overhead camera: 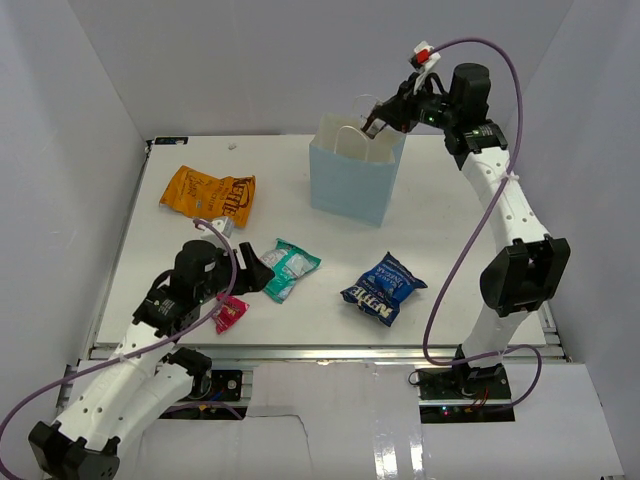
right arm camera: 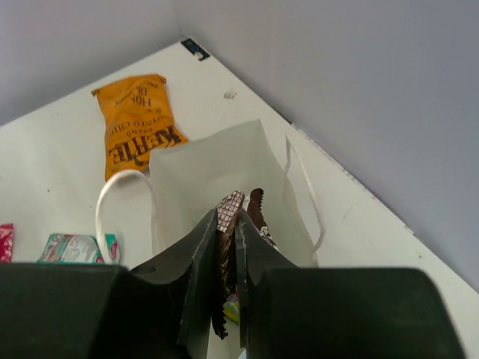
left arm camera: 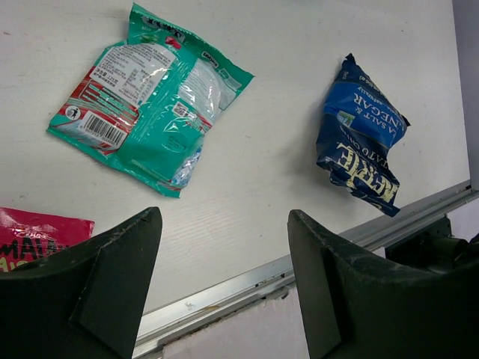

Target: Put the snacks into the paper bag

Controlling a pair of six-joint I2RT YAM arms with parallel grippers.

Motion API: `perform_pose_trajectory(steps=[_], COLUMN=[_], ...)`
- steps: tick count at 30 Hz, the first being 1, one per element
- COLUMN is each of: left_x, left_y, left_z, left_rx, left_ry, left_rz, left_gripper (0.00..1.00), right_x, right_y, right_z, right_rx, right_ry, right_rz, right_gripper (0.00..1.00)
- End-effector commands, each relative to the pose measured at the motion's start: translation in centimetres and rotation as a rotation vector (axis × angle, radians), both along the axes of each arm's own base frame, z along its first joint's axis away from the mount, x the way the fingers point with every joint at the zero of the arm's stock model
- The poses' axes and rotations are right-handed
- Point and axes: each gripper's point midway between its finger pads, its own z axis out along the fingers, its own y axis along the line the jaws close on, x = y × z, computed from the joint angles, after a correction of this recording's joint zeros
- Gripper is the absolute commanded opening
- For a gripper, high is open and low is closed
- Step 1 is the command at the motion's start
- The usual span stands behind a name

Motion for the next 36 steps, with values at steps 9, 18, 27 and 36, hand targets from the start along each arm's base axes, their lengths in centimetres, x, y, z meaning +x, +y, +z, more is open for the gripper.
perform_pose_trajectory(steps=[9, 18, 27, 36], left_x=[1.9, -2.6, -3.1, 0.1], left_y=[2.9, 7.7, 11.7, 12.0], left_z=[-2.7, -10.0, -12.0, -14.6], left_rx=[0.026, -0.011, 0.269, 0.351], left_ry=[0.139, 0.635, 0.718, 0.743], left_rz=[0.319, 1.035, 1.162, 0.972], left_gripper=[0.78, 0.79, 0.84, 0.82], right_x=[-1.3, -5.9, -10.8, -12.7], right_y=[-1.8, -8.2, -11.2, -10.9], right_z=[-1.4, -3.8, -11.6, -12.7], right_rx=[-0.081, -0.062, -0.104, -0.097], right_ry=[-0.004, 0.101, 0.243, 0.276], right_rz=[-0.047, -0.051, -0.091, -0.061], right_gripper=[0.73, 0.82, 0.83, 0.83])
